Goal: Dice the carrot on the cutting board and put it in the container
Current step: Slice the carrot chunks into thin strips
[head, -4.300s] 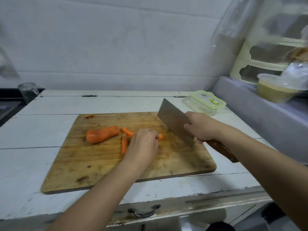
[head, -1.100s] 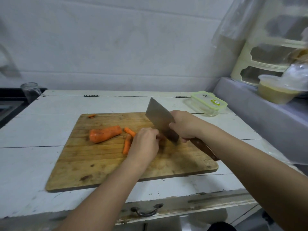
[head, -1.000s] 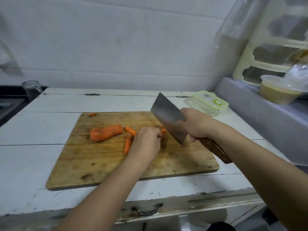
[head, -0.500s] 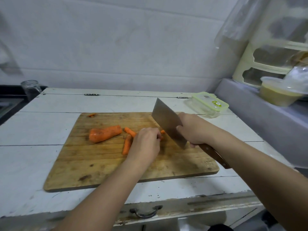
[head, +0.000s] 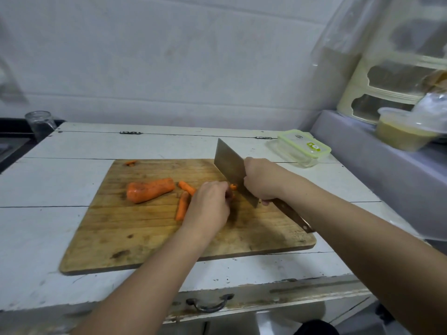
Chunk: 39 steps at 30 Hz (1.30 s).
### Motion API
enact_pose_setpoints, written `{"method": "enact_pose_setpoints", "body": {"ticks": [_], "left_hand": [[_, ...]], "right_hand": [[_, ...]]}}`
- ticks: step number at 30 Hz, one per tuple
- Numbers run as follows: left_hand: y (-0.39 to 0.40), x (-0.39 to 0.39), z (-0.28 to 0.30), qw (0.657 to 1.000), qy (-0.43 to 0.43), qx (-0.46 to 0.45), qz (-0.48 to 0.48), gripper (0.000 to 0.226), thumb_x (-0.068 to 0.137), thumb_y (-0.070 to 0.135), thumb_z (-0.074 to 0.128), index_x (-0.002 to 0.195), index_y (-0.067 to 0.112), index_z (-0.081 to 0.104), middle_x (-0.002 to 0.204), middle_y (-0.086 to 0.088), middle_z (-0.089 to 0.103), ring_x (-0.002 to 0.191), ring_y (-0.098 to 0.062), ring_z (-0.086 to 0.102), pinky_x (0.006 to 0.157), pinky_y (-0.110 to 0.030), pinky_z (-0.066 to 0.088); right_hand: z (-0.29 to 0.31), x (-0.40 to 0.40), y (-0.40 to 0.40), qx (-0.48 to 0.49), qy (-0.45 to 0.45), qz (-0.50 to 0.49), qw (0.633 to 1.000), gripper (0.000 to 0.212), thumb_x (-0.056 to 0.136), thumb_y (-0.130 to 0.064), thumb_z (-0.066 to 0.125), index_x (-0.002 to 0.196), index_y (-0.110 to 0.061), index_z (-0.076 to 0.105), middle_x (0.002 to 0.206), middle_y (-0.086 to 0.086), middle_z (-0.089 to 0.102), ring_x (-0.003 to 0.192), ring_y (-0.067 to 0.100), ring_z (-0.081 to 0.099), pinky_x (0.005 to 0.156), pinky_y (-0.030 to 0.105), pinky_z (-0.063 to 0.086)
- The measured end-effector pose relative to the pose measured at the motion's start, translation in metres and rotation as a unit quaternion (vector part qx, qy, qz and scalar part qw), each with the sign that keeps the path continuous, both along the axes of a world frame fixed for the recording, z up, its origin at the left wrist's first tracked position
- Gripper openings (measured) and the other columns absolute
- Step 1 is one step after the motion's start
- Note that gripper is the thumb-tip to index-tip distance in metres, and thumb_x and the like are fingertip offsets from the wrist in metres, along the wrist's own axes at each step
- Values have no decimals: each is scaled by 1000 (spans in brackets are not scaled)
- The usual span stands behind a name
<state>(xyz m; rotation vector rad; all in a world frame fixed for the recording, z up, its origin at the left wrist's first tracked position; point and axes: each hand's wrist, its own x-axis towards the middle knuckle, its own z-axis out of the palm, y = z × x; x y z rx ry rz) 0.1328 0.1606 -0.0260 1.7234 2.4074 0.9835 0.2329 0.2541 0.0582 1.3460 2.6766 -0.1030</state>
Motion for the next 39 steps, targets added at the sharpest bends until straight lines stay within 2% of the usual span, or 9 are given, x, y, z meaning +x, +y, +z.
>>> {"method": "enact_pose_setpoints", "body": {"ticks": [5, 10, 15, 21, 24, 26, 29, 34, 39], "left_hand": [[-4, 3, 1, 1000, -7, 21, -4, 12, 98, 18, 62, 97, 21, 74, 104, 4, 69, 104, -17, 57, 89, -33, 48], [-2, 1, 0, 1000, 3, 23, -4, 10, 97, 18, 63, 98, 21, 72, 104, 4, 68, 104, -17, 56, 88, -32, 48], [-2, 2, 1, 1000, 2, 17, 4, 11, 97, 19, 65, 98, 24, 75, 102, 6, 69, 102, -15, 58, 85, -28, 47], [-3, 2, 5, 999, -39, 9, 30, 9, 97, 24, 68, 98, 26, 77, 100, 7, 72, 100, -13, 62, 88, -35, 54], [-2, 3, 6, 999, -35, 2, 38, 10, 98, 23, 66, 98, 24, 76, 99, 6, 71, 96, -14, 61, 84, -33, 53], [-1, 3, 6, 999, -26, 0, 38, 10, 98, 22, 66, 97, 24, 76, 99, 6, 70, 96, -14, 60, 82, -31, 51], [-1, 2, 4, 999, -13, 4, 36, 9, 97, 21, 66, 93, 24, 74, 99, 6, 67, 95, -14, 55, 78, -29, 45], [-1, 4, 3, 1000, -1, 4, 27, 10, 97, 19, 65, 91, 24, 72, 96, 5, 67, 94, -15, 55, 83, -37, 52], [-1, 4, 4, 1000, 7, -3, 7, 11, 97, 16, 61, 95, 19, 71, 96, 0, 66, 95, -19, 57, 82, -41, 54]], "right_hand": [[3, 23, 17, -43, 72, -12, 996, 8, 100, -16, 44, 107, -15, 47, 84, 14, 71, 50, 25, 70, 57, 37, 59], [13, 40, 11, -45, 154, 8, 987, 8, 101, -20, 42, 94, -18, 45, 82, 13, 65, 42, 22, 66, 59, 44, 60], [3, 28, -3, -58, 108, 39, 992, 9, 101, -16, 44, 109, -16, 50, 93, 15, 65, 46, 26, 68, 50, 39, 59], [5, 51, 11, -83, 114, -3, 990, 13, 102, -21, 43, 114, -19, 46, 77, 15, 71, 45, 23, 67, 51, 29, 52], [11, 55, -4, -83, 109, 8, 991, 5, 103, -26, 42, 98, -26, 43, 62, 11, 68, 40, 17, 62, 53, 28, 46], [16, 53, -18, -78, 95, 26, 992, 17, 104, -25, 41, 89, -31, 38, 61, 8, 65, 40, 16, 62, 51, 27, 45], [17, 49, -32, -84, 85, 26, 992, 6, 105, -24, 40, 101, -25, 45, 67, 6, 65, 45, 18, 66, 50, 30, 52], [15, 45, -35, -86, 50, -1, 995, 22, 103, -17, 51, 125, -21, 47, 92, 8, 68, 57, 22, 71, 61, 35, 61], [1, 28, -31, -34, 12, 6, 999, 37, 88, -3, 67, 119, -17, 51, 91, 6, 65, 57, 22, 66, 57, 35, 60]]}}
